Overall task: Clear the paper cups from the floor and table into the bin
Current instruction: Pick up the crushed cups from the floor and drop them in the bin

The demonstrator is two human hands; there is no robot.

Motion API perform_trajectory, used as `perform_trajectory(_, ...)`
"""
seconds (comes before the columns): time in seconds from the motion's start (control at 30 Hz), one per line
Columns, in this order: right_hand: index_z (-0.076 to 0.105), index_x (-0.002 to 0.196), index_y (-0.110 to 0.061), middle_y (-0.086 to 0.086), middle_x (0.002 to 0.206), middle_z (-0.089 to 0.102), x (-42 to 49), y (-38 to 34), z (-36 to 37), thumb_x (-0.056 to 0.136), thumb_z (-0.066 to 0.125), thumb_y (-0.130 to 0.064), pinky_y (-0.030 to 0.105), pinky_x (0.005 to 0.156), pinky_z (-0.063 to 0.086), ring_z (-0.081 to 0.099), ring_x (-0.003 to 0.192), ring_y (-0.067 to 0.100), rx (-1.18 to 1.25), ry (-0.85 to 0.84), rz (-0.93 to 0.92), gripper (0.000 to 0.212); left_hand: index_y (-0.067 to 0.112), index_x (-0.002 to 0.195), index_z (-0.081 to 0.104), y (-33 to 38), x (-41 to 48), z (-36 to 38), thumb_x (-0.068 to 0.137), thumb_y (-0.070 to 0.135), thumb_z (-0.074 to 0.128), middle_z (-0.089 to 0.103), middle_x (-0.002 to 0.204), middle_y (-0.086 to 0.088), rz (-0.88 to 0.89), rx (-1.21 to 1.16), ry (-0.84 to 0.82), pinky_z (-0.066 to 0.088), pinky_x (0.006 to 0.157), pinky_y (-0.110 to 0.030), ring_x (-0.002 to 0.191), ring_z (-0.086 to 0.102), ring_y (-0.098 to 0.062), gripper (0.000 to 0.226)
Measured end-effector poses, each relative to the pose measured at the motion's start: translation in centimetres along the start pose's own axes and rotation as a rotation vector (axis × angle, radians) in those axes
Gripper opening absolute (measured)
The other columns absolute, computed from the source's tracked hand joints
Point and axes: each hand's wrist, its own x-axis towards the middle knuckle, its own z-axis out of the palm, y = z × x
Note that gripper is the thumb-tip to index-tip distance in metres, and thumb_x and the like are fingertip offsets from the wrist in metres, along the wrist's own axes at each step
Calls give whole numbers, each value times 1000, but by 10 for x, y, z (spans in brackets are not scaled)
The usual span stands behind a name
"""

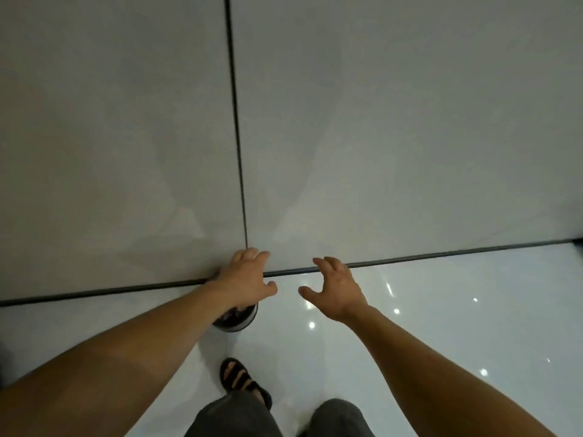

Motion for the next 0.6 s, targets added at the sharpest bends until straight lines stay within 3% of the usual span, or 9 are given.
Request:
perform_trajectory(0.2, 22, 153, -28, 1, 160, 18, -96, 112, -43, 85, 57, -62, 43, 114, 31, 17, 146, 22, 122, 178, 231, 83, 28, 151, 11, 142, -9, 11, 86, 55, 51, 7, 159, 1, 205, 164, -36, 19, 115, -48, 145, 5, -22, 81)
perform_trajectory(0.6, 14, 154, -33, 0, 162, 10, -316, 308, -94, 83, 47, -72, 49, 112, 26, 4, 149, 21, 173, 434, 579, 87, 29, 150, 16, 428, -88, 92, 85, 53, 52, 11, 158, 1, 606, 420, 7, 25, 112, -51, 145, 7, -23, 78)
